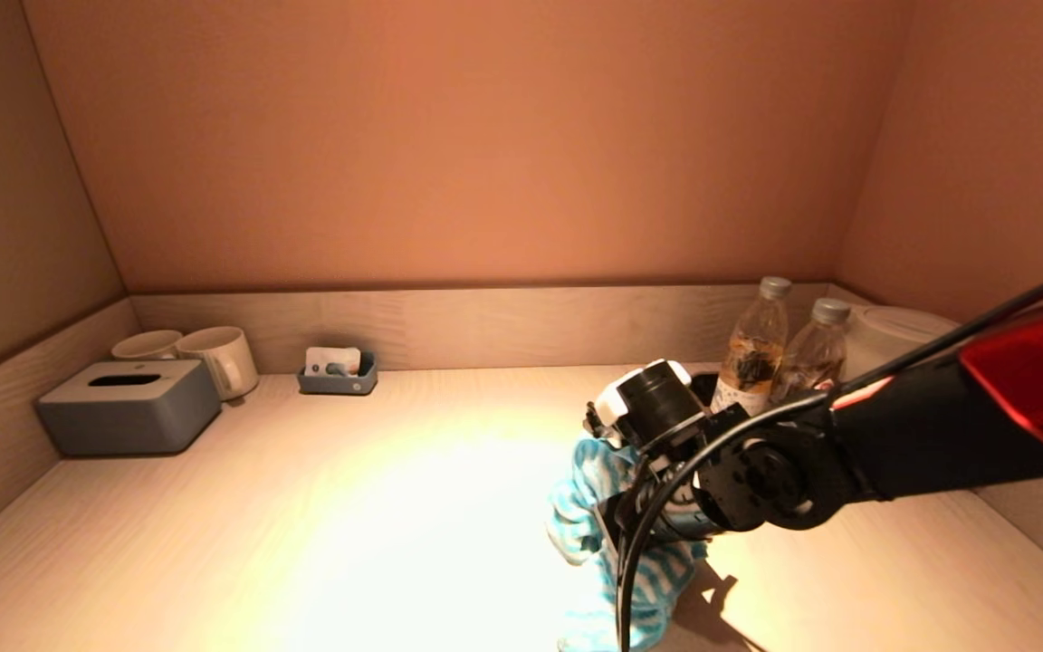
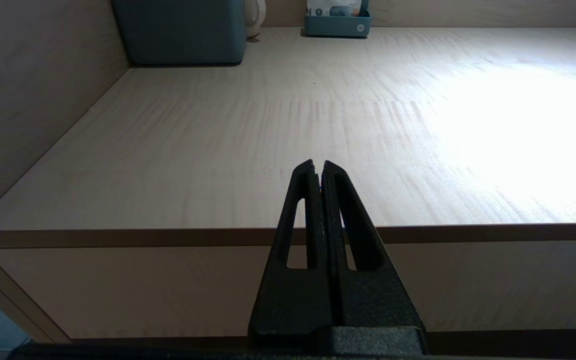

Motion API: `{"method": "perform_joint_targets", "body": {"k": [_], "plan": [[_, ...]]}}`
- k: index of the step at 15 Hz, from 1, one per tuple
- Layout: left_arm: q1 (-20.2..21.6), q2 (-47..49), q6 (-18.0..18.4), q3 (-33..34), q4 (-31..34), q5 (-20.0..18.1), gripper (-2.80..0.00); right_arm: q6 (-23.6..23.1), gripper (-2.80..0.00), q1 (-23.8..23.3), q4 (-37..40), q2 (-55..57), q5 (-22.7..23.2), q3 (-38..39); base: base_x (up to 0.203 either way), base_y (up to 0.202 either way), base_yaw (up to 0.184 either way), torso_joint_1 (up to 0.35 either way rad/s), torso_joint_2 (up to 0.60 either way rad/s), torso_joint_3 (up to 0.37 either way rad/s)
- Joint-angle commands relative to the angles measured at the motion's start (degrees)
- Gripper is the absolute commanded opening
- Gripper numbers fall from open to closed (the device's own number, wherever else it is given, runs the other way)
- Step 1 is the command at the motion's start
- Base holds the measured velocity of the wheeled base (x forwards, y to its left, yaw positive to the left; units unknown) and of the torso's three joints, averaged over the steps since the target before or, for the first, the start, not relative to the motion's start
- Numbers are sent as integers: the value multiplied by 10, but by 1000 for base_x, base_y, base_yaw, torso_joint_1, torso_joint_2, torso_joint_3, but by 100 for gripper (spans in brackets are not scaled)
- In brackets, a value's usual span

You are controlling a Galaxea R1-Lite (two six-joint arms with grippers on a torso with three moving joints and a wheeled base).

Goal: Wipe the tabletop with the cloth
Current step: Sweep the stains on the table

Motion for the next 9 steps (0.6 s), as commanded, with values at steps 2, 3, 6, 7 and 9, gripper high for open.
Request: {"method": "perform_joint_targets", "body": {"k": [2, 3, 6, 7, 9], "plan": [[0, 0, 0, 0, 0, 0, -280, 1, -280, 57, -4, -51, 1, 33, 0, 0, 0, 0, 0, 0], [0, 0, 0, 0, 0, 0, -280, 3, -280, 89, -4, -46, 1, 33, 0, 0, 0, 0, 0, 0], [0, 0, -1, 0, 0, 0, -280, 7, -280, 169, -30, 4, -1, 6, 0, 0, 0, 0, 0, 0], [0, 0, -1, 0, 0, 0, -280, 7, -280, 183, -38, 25, -2, -16, 0, 0, 0, 0, 0, 0], [0, 0, 0, 0, 0, 0, -280, 7, -280, 195, -41, 58, -3, -64, 0, 0, 0, 0, 0, 0]]}}
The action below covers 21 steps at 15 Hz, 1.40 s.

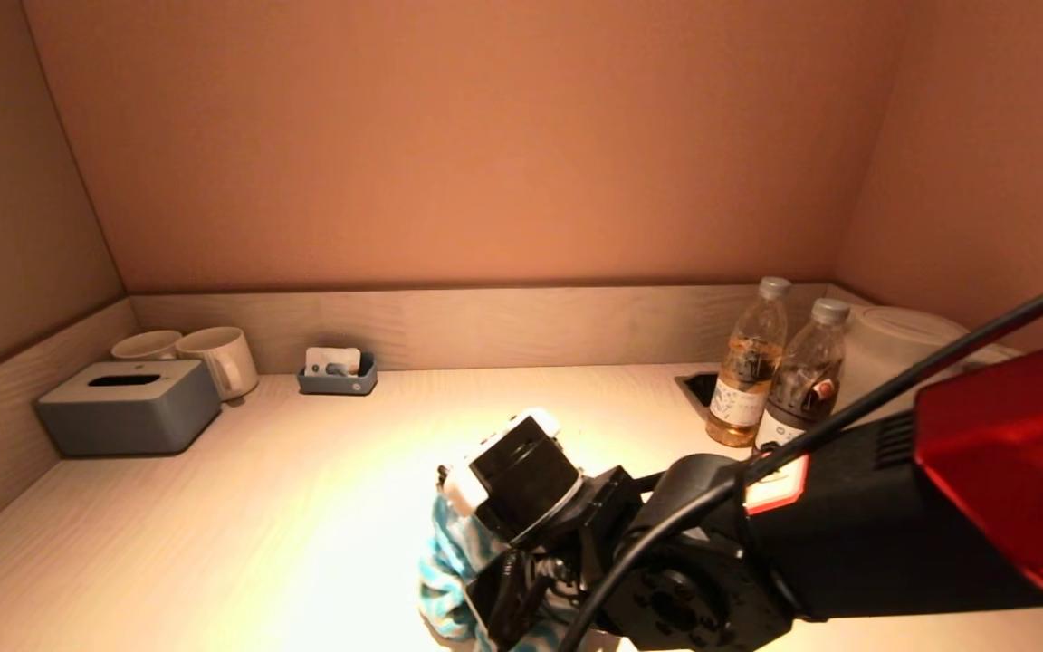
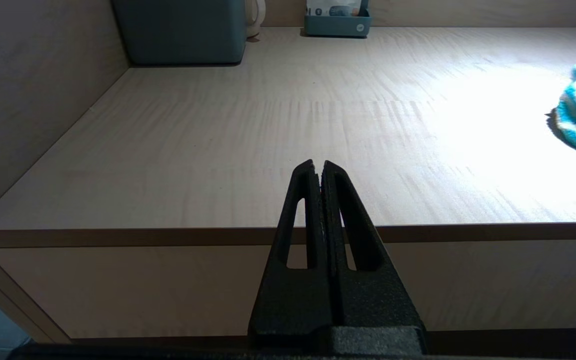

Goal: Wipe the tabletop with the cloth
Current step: Sweep the stains on the table

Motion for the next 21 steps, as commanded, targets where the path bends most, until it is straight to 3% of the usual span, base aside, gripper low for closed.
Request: {"method": "perform_joint_targets", "body": {"k": [1, 5, 7, 11, 15, 21], "plan": [[0, 0, 0, 0, 0, 0, -280, 3, -280, 10, -3, 48, -2, -50, 0, 0, 0, 0, 0, 0], [0, 0, -1, 0, 0, 0, -280, 6, -280, 10, 12, 126, -25, -143, 0, 0, 0, 0, 0, 0], [0, 0, -1, 0, 0, 0, -280, 7, -280, -30, 15, 148, -63, -152, 0, 0, 0, 0, 0, 0], [0, 0, 0, 0, 0, 0, -280, 16, -280, -109, 16, 136, -72, -132, 0, 0, 0, 0, 0, 0], [0, 0, -1, 0, 0, 0, -280, 14, -280, -160, 15, 52, -72, -72, 0, 0, 0, 0, 0, 0], [0, 0, -1, 0, 0, 0, -280, 14, -280, -173, 13, -103, -98, -16, 0, 0, 0, 0, 0, 0]]}}
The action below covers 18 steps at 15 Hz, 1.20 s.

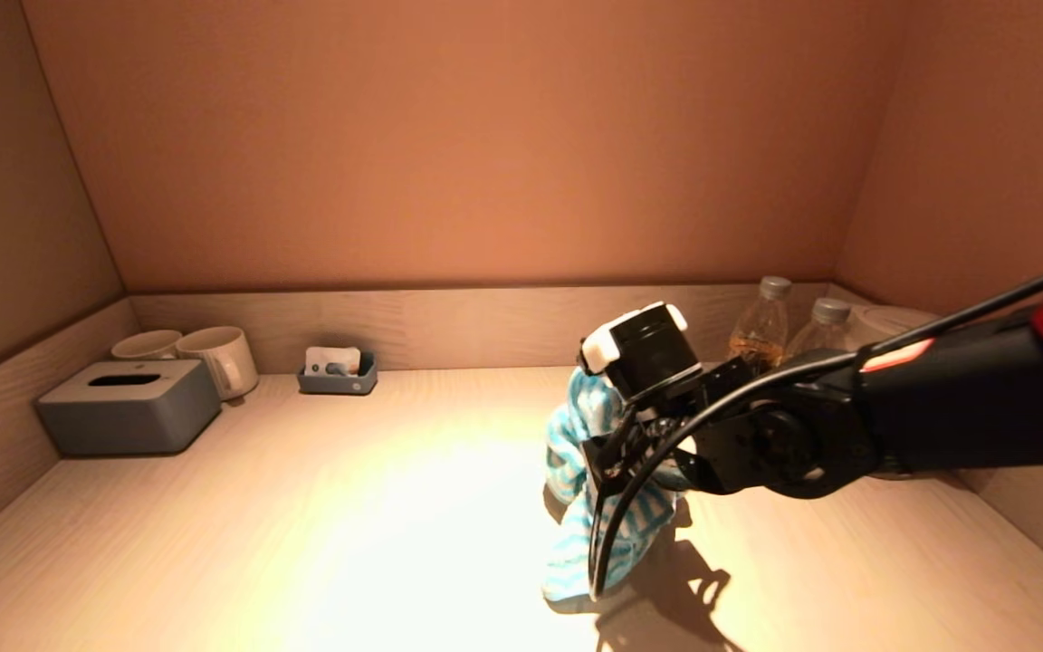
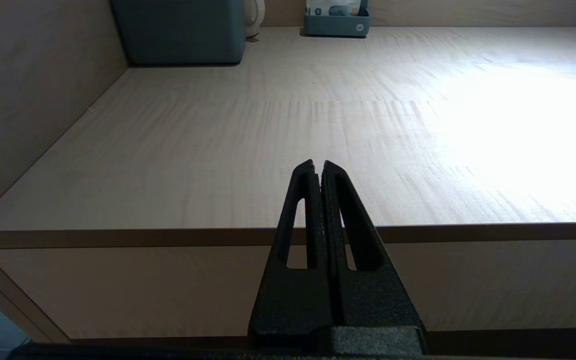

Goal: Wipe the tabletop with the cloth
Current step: Sweep the stains on the table, then place the tablecloth

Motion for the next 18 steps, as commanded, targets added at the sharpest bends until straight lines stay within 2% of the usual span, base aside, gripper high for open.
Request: {"method": "perform_joint_targets", "body": {"k": [1, 5, 8, 12, 15, 18], "plan": [[0, 0, 0, 0, 0, 0, -280, 0, -280, -2, -2, -75, -20, 7, 0, 0, 0, 0, 0, 0], [0, 0, -1, 0, 0, 0, -280, -7, -280, -50, 0, -171, -68, 32, 0, 0, 0, 0, 0, 0], [0, 0, 0, 0, 0, 0, -280, -16, -280, -145, -1, -242, -79, 81, 0, 0, 0, 0, 0, 0], [0, 0, 0, 0, 0, 0, -280, -23, -280, -267, -3, -306, -78, 154, 0, 0, 0, 0, 0, 0], [0, 0, 0, 0, 0, 0, -280, -23, -280, -338, -14, -317, -70, 210, 0, 0, 0, 0, 0, 0], [0, 0, -1, 0, 0, 0, -280, -24, -280, -378, -64, -286, -42, 242, 0, 0, 0, 0, 0, 0]]}}
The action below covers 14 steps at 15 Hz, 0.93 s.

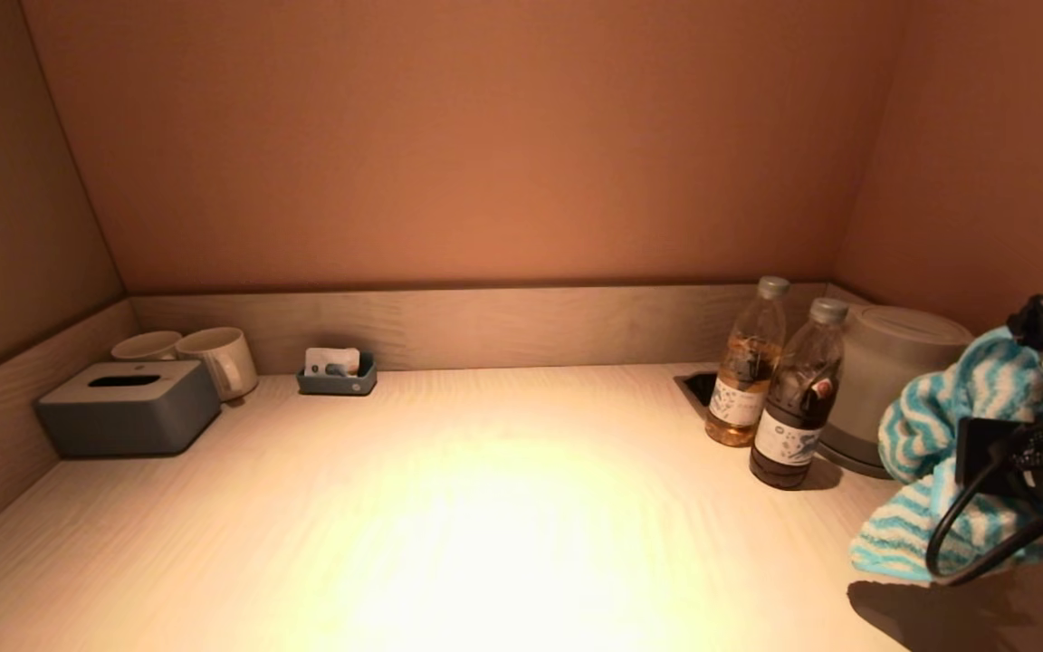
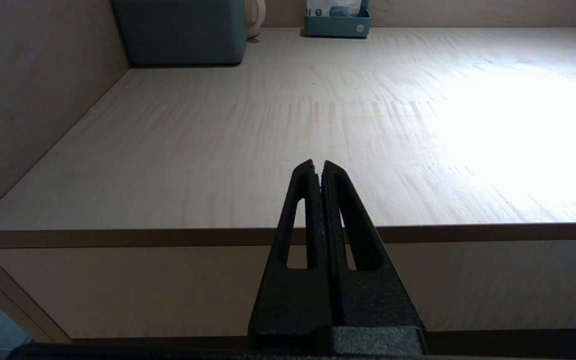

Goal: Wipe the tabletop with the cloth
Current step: Place the tablecloth

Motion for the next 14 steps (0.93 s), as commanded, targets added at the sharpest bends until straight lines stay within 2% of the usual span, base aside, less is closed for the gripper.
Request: {"method": "perform_joint_targets", "body": {"k": [1, 5, 10, 14], "plan": [[0, 0, -1, 0, 0, 0, -280, 1, -280, -23, -43, 31, 13, 13, 0, 0, 0, 0, 0, 0], [0, 0, -1, 0, 0, 0, -280, -2, -280, -78, -111, 107, 42, 15, 0, 0, 0, 0, 0, 0], [0, 0, 0, 0, 0, 0, -280, -19, -280, -135, -118, 151, 80, 4, 0, 0, 0, 0, 0, 0], [0, 0, -1, 0, 0, 0, -280, -31, -280, -149, -140, 175, 90, 4, 0, 0, 0, 0, 0, 0]]}}
